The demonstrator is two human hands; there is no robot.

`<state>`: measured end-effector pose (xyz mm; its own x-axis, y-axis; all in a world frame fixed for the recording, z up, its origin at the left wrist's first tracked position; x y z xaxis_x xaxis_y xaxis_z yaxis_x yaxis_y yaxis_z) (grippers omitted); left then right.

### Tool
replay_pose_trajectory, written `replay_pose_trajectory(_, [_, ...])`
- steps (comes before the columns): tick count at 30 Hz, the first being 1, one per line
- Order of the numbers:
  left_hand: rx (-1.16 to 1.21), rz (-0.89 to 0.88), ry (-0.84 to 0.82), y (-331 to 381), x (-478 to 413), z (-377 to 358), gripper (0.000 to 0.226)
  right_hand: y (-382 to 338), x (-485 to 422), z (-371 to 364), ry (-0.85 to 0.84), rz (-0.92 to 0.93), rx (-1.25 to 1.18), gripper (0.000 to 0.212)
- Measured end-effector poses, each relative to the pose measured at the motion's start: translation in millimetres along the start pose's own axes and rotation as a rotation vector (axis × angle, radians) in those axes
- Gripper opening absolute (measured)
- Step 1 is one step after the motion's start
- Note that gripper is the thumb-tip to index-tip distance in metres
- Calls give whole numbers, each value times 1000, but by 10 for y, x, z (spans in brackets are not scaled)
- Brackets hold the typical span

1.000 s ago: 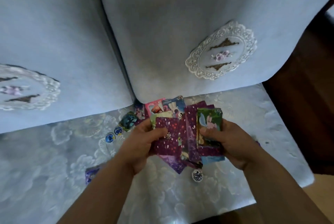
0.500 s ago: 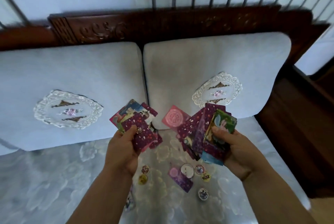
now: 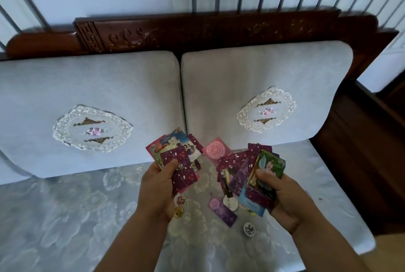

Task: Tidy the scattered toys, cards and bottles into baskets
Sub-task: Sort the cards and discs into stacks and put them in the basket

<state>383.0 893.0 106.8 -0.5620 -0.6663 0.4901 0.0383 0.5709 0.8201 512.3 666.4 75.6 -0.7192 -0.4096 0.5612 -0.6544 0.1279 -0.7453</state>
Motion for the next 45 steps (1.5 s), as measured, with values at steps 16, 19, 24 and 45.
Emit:
replay_pose_trajectory(16, [-207, 228, 290, -970, -407, 1400, 18, 2601, -580, 807, 359, -510, 5, 21])
replay_pose_trajectory(19, [-273, 259, 263, -1030, -432, 1398, 18, 2501, -592, 730, 345, -470, -36, 23])
replay_pose_trajectory(24, [-615, 232, 110, -935, -461, 1190, 23, 1892, -593, 25, -3, -430, -27, 31])
replay_pose_trajectory(45, [-193, 346, -215, -711, -263, 426, 28, 722, -438, -673, -133, -192, 228, 18])
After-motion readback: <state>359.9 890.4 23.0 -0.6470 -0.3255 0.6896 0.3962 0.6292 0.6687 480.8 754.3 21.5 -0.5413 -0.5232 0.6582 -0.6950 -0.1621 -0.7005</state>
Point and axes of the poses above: each hand's wrist, its own x-axis away from the middle knuckle, its own z-axis out of the back of the hand, y = z × x, the point moved 9 cm from there along -x, towards the middle knuckle
